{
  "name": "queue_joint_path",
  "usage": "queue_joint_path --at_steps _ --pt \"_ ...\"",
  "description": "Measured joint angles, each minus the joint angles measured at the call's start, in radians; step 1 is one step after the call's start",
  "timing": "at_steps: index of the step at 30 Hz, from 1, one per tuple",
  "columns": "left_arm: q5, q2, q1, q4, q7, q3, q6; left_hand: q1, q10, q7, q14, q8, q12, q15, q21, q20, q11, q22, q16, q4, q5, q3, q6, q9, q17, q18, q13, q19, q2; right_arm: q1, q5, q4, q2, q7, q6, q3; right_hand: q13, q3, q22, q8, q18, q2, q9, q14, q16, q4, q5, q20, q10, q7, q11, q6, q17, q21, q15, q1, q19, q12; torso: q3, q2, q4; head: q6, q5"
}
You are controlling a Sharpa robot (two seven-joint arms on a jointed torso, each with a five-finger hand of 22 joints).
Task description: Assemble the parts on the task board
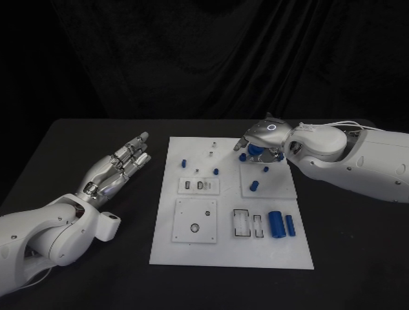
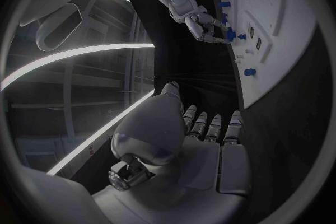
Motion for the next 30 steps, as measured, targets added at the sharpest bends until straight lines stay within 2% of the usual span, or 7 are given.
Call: queue_joint_path --at_steps 1,4,8,18,23,30 --pt "0.000 0.000 0.000 0.000 0.000 0.000 0.000 0.000 0.000 0.000 0.000 0.000 0.000 0.000 0.000 0.000 0.000 0.000 0.000 0.000 0.000 0.000 0.000 0.000 0.000 0.000 0.000 0.000 0.000 0.000 0.001 -0.001 0.000 0.001 0.001 0.000 0.000 0.000 0.000 0.000 0.000 0.000 0.000 0.000 0.000 0.000 0.000 0.000 0.000 0.000 0.000 0.000 0.000 0.000 0.000 0.000 0.000 -0.001 0.0003 0.001 0.0000 0.000 0.001" --pt "0.000 0.002 0.000 -0.002 0.000 0.000 0.001 0.000 0.000 0.000 0.000 0.000 0.000 0.000 0.000 0.000 0.000 0.000 0.000 0.000 0.000 0.000 0.000 0.000 0.000 0.000 0.000 0.000 0.000 -0.001 0.006 -0.002 0.001 0.004 0.006 0.000 0.002 0.000 0.001 0.006 0.000 0.000 0.004 0.000 0.000 0.000 0.000 0.000 0.000 0.016 0.000 0.019 0.001 0.000 0.000 0.000 0.000 -0.010 0.0008 0.003 -0.0005 -0.002 0.003" --pt "0.000 0.002 0.000 -0.003 0.000 0.000 0.001 0.000 0.000 0.000 0.000 0.000 0.000 0.000 0.000 0.000 0.000 0.000 0.000 0.000 0.000 0.000 0.000 0.000 0.000 0.000 0.000 0.000 0.000 -0.004 0.011 -0.005 0.004 0.007 0.012 0.000 0.002 0.006 0.006 0.010 0.000 0.000 0.008 0.000 0.000 0.000 0.000 0.000 0.005 0.022 0.004 0.035 0.004 0.000 0.000 0.000 0.000 -0.011 0.0009 0.005 0.0011 -0.003 0.000" --pt "0.000 0.003 0.000 -0.011 0.000 0.000 0.006 0.004 -0.001 0.000 0.003 0.000 0.000 0.007 0.000 0.002 0.007 0.001 0.000 0.000 0.005 0.005 0.000 0.000 0.000 0.000 0.000 0.002 0.004 -0.013 0.019 -0.037 0.027 0.012 0.023 0.000 0.003 0.025 0.007 0.020 0.000 0.011 0.015 -0.002 0.000 -0.006 0.000 0.004 0.021 0.022 0.007 0.068 0.005 0.000 0.002 0.011 -0.004 -0.023 0.0009 0.009 -0.0002 -0.008 0.004" --pt "-0.001 0.004 0.000 -0.014 0.000 0.000 0.010 0.008 -0.001 0.000 0.003 0.000 0.000 0.011 0.004 0.004 0.007 0.001 0.000 0.000 0.006 0.005 0.000 0.000 0.000 0.000 0.000 0.004 0.000 -0.019 0.021 -0.053 0.035 0.014 0.023 0.003 0.003 0.051 0.009 0.041 0.000 0.019 0.029 -0.004 0.000 -0.018 0.000 0.007 0.045 0.024 0.005 0.130 0.005 0.000 0.004 0.020 -0.007 -0.031 0.0010 0.011 -0.0005 -0.010 0.006" --pt "-0.001 0.005 0.000 -0.020 0.000 0.000 0.013 0.011 0.002 0.000 0.003 0.000 0.000 0.011 0.004 0.007 0.009 0.002 0.000 0.000 0.009 0.005 0.000 0.000 0.001 0.000 0.000 0.007 0.004 -0.021 0.025 -0.066 0.044 0.017 0.010 0.006 0.003 0.079 0.013 0.057 0.000 0.023 0.052 -0.004 0.000 -0.029 0.000 0.007 0.079 0.031 0.000 0.178 0.006 0.000 0.004 0.023 -0.007 -0.035 0.0011 0.014 0.0011 -0.011 0.006"
